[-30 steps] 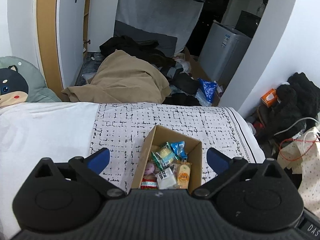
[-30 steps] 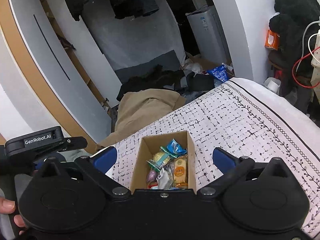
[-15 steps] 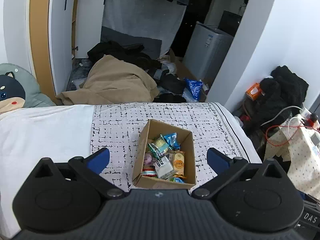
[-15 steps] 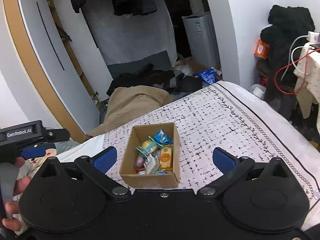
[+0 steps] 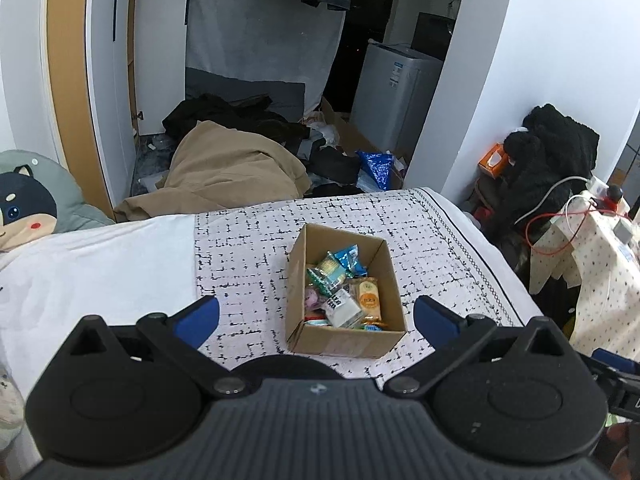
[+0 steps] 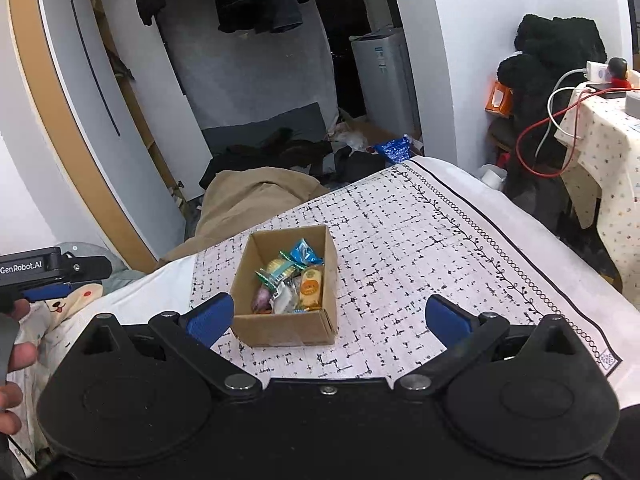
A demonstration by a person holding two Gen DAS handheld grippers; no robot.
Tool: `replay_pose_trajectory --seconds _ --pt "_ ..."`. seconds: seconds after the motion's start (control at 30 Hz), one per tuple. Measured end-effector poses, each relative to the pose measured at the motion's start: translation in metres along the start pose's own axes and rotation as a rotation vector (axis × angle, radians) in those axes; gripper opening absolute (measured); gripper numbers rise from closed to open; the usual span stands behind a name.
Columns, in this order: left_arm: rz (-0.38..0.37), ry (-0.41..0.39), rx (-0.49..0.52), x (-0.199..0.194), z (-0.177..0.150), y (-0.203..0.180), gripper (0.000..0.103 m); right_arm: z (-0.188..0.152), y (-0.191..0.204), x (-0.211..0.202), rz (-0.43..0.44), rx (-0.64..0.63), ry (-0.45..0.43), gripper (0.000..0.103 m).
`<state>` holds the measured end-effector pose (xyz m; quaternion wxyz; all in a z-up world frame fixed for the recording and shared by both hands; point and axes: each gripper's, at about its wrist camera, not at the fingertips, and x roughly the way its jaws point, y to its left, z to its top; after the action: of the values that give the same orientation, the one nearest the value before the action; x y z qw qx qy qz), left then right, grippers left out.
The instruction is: Organize snacks
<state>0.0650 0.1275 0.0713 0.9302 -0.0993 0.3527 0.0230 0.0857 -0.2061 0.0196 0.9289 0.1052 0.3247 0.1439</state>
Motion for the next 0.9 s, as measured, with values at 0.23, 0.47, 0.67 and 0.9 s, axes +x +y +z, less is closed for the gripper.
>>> replay_pose_trajectory --seconds 0.23,0.47,0.67,0.9 --pt "0.002 -0.006 0.048 -0.011 -0.010 0.002 0.103 -0.003 0.006 -0.012 0.015 -0.004 -0.020 0.103" --pt "0.014 -0.009 0.077 -0.016 -0.017 0.005 0.103 -0.006 0.014 -0.016 0.032 -0.032 -0.019 0.103" --pt "0.012 -0.008 0.087 -0.017 -0.018 0.008 0.103 -0.005 0.019 -0.016 0.042 -0.047 -0.016 0.103" --pt "0.009 -0.015 0.100 -0.016 -0.015 0.004 0.103 -0.004 0.020 -0.015 0.049 -0.049 -0.012 0.103"
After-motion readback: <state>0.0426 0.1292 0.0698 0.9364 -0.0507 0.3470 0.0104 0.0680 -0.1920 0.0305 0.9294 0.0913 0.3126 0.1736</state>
